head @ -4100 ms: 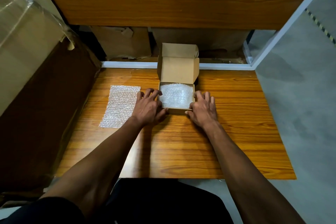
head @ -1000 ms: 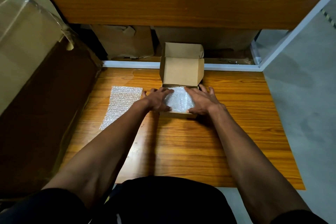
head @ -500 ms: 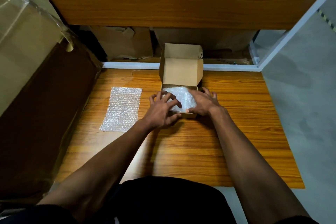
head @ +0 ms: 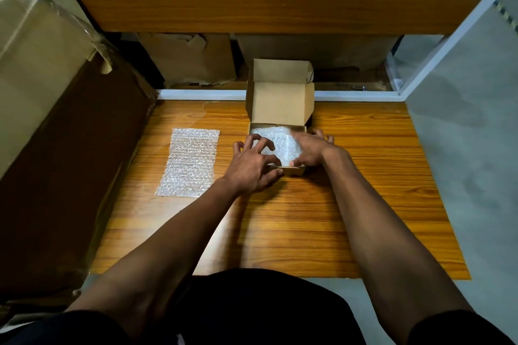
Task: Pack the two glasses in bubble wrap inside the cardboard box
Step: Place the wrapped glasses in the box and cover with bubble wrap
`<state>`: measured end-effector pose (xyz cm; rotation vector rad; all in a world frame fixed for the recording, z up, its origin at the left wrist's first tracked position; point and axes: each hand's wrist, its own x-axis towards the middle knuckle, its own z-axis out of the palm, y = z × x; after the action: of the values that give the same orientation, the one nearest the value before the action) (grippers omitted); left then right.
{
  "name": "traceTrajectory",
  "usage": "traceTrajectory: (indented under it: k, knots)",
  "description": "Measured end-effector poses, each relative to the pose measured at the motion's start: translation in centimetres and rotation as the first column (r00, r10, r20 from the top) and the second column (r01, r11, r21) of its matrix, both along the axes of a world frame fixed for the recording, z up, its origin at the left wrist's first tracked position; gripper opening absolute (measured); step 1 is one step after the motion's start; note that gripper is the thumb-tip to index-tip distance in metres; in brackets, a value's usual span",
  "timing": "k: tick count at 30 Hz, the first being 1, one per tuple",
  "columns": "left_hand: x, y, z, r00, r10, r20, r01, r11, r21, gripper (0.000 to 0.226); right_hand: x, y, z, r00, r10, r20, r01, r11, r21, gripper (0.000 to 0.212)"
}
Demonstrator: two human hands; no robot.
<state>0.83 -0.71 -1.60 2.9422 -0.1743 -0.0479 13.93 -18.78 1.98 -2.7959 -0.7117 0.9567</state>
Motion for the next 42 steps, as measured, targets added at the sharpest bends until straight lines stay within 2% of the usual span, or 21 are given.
traceTrajectory:
  k: [4,12,16,18,21,22,25,27,34,42]
  knots:
    - [0.1,0.1,0.4,1.0,-0.006,-0.029,0.006,1.0,-0.011,0.051,0.2,0.3,-0.2,1.0,0.006,-0.012,-0.006,1.0,-0.024,0.108]
    - [0.3,1.0,-0.1,0.997,-0.031,-0.073,0.03,0.999,-0.019,0.053,0.2,0.1,-0.5,0.989,0.087,0.116,-0.077,0.993,-0.092,0.111]
    - [0.0,1.7,-0.4,0.996,-0.013,-0.085,0.003,0.993,-0.12,0.056,0.0,0.2,-0.1,0.995,0.067,0.067,-0.064,0.997,-0.052,0.11]
    - [0.1,2.1,-0.3,0.999,-0.009,-0.045,0.001,0.986,-0.165,0.05,0.1,0.2,0.2,0.999,0.049,0.01,-0.049,0.998,-0.041,0.11]
    - [0.8,2.5,-0.2,0.993,0.109,0.036,-0.098,0.969,-0.227,0.037,0.3,0.3,1.0,0.997,0.051,-0.053,-0.054,0.997,-0.047,0.109]
    - [1.2,2.7,-0.1,0.989,0.143,0.035,-0.133,0.968,-0.215,0.04,0.3,0.3,1.3,0.996,0.057,-0.066,-0.061,0.997,-0.055,0.108]
    - [2.5,3.5,0.4,0.983,0.131,-0.126,-0.145,0.983,-0.114,0.071,0.5,0.4,2.1,0.994,0.08,-0.077,-0.087,0.992,-0.093,0.106]
    - [3.2,3.9,0.9,0.966,0.111,-0.233,-0.135,0.987,-0.089,0.084,0.8,0.7,1.9,0.994,0.09,-0.067,-0.097,0.989,-0.111,0.105]
    - [4.8,5.9,0.8,0.903,0.021,-0.429,-0.057,0.996,-0.072,0.096,1.0,1.0,1.8,0.994,0.112,-0.019,-0.113,0.983,-0.144,0.109]
    - [6.9,4.7,1.2,0.84,0.053,-0.539,0.018,0.992,0.124,0.108,1.1,1.1,1.8,0.991,0.135,-0.008,-0.135,0.975,-0.176,0.109]
